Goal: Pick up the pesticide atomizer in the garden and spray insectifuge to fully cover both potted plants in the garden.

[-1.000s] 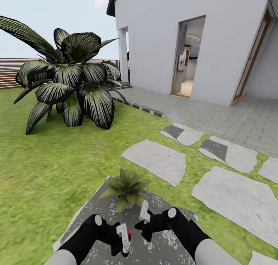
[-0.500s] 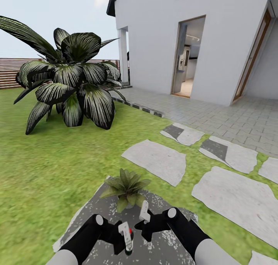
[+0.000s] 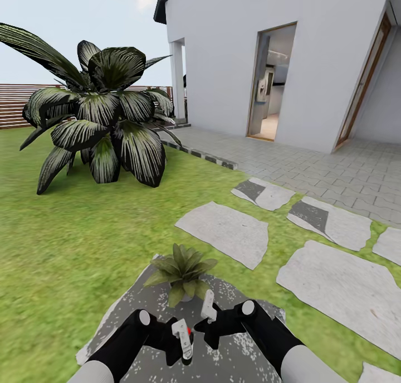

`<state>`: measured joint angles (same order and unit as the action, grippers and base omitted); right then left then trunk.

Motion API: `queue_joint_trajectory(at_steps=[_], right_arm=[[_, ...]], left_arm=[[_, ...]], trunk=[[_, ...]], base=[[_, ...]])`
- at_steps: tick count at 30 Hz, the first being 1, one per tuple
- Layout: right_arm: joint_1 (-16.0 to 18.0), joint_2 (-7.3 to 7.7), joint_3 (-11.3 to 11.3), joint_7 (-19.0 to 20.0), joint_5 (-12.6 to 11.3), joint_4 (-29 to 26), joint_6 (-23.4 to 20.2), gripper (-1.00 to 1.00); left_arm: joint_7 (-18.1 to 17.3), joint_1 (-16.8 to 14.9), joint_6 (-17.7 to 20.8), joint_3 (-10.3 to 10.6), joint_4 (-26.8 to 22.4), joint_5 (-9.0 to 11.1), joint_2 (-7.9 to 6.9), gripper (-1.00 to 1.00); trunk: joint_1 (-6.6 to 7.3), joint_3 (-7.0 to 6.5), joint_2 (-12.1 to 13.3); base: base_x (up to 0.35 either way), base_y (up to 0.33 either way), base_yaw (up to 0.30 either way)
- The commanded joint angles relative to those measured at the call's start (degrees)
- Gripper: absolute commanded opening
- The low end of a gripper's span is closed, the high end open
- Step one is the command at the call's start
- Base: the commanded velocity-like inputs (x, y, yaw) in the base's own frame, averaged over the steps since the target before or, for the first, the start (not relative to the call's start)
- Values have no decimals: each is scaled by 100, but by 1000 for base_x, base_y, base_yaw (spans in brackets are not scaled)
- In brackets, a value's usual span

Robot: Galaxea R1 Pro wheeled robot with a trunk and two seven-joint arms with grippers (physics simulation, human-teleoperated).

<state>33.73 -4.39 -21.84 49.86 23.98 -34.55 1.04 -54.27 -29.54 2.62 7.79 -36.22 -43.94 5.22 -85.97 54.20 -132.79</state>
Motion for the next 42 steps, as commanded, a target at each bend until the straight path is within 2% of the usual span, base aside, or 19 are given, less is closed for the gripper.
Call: queue_joint_trajectory(at_steps=[1,4,10,22,29,32,37,42], right_arm=[[2,-1,4,15,46,-8,10,-100],[2,-1,4,15,46,-8,10,-100],[2,-1,4,15,46,-8,10,-100],[2,-1,4,13,46,-8,10,-100],[2,-1,11,13,46,-8,10,-100],[2,-1,13,11,51,-5,10,-100],[2,-1,15,13,54,-1,10,-100],[2,7,21,14,54,1,10,-100]], left_arm=[[-29,-1,28,1,-11,-18,3,-100],[-44,-2,28,0,-10,-6,28,-100],[-57,-5,20,11,-8,181,65,-100],[-58,-7,19,16,-8,227,60,-100],[-68,-8,-1,40,58,217,6,-100],[-74,-11,-10,39,81,208,-54,-100],[-75,-10,-15,38,86,211,-262,-100],[-77,-8,-16,38,89,195,-576,-100]], trunk=[[1,6,-2],[1,6,-2],[1,6,-2],[1,6,-2],[1,6,-2],[1,6,-2],[1,6,-2],[1,6,-2]], base=[[0,0,0],[0,0,0],[0,0,0],[0,0,0],[0,0,0],[0,0,0],[0,0,0],[0,0,0]])
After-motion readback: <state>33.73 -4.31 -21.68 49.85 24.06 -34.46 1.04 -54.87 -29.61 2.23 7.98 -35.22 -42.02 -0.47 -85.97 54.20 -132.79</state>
